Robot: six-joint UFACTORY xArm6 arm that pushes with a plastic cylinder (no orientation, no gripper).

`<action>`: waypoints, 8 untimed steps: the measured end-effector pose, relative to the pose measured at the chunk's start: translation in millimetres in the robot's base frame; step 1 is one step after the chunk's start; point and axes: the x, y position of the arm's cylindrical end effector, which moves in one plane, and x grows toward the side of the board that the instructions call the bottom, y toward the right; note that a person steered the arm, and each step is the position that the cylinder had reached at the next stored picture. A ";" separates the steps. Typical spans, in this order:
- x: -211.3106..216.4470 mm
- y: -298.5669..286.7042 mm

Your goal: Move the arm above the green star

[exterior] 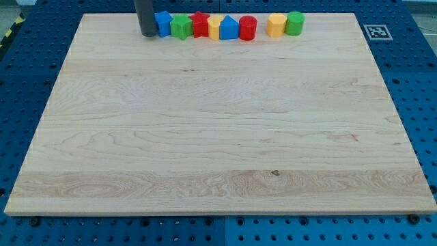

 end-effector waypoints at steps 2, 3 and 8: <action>32.2 -100.5; -29.3 -136.2; -61.5 87.7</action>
